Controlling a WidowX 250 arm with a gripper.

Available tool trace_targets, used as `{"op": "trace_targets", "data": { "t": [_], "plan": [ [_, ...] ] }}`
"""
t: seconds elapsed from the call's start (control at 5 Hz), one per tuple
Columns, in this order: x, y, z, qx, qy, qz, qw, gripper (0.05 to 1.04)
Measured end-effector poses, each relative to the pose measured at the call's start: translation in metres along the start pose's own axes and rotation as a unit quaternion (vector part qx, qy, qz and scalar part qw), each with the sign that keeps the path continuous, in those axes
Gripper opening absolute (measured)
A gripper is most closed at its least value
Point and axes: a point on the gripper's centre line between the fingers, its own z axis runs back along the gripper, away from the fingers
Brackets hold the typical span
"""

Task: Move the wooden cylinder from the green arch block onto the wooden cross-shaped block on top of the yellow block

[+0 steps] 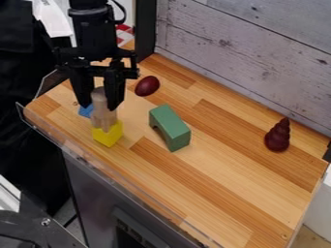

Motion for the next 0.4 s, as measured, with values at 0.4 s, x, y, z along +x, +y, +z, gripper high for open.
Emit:
{"op": "trace_targets", "data": {
  "t": [0.4],
  "plan": [
    [-0.0007,0.0005,0.0001,0.001,0.011,0.006,0.9999,0.904]
  ]
}}
